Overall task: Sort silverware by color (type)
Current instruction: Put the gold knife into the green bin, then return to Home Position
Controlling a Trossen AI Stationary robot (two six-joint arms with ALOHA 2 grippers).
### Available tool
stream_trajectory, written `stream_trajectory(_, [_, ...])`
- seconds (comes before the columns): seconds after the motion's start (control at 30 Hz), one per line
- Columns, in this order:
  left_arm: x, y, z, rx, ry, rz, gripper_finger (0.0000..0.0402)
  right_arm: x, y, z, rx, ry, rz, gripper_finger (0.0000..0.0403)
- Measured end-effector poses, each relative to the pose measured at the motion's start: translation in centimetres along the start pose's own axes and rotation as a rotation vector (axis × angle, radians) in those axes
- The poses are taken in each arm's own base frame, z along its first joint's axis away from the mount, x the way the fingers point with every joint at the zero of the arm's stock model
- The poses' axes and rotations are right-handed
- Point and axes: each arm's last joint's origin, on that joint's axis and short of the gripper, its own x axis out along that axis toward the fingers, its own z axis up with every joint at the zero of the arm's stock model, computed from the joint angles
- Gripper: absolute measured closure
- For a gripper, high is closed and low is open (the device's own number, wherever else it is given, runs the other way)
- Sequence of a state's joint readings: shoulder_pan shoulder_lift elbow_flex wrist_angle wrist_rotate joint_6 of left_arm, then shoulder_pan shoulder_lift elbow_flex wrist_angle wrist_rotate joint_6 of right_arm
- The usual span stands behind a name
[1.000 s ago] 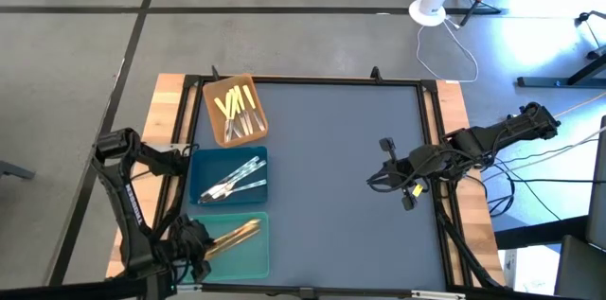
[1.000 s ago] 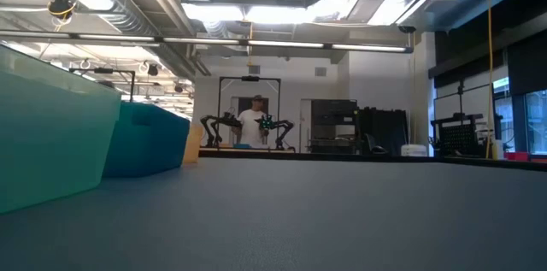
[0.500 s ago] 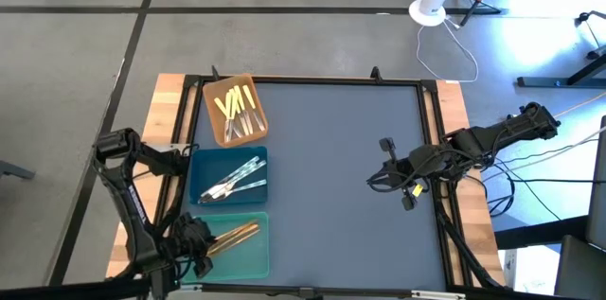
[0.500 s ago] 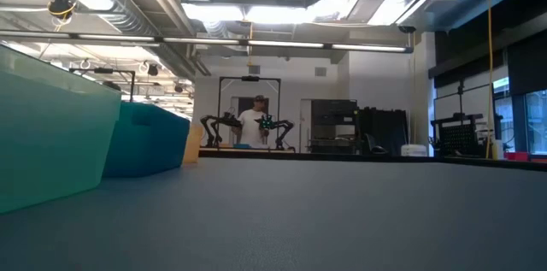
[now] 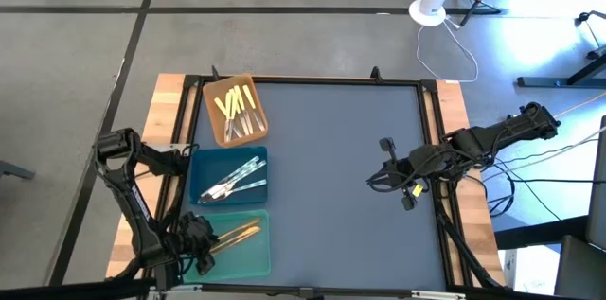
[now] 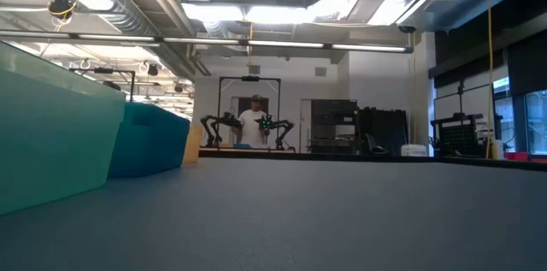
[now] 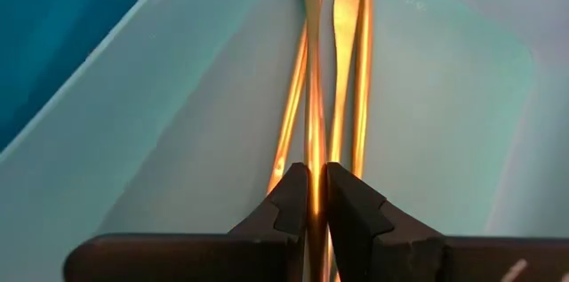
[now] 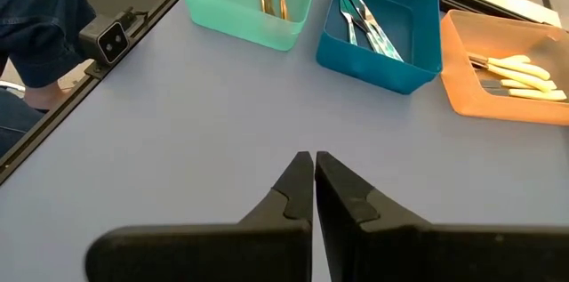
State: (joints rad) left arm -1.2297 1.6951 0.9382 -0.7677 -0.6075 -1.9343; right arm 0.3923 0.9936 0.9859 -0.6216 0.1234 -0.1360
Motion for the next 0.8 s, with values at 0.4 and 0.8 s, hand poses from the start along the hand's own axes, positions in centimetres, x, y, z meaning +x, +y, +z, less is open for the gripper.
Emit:
stream_trajectory(0.4, [0.08, 0.14, -0.39, -0.035, 0.169, 0.065, 0.0359, 0.0, 0.0, 0.0, 0.0, 0.0, 0.0, 0.0398])
stream_trajectory(0.8, [0.66, -0.11, 0.35, -0.069, 0.183, 0.087, 0.0319, 0.0, 0.0, 0.0, 0.0, 0.0, 0.0, 0.0398])
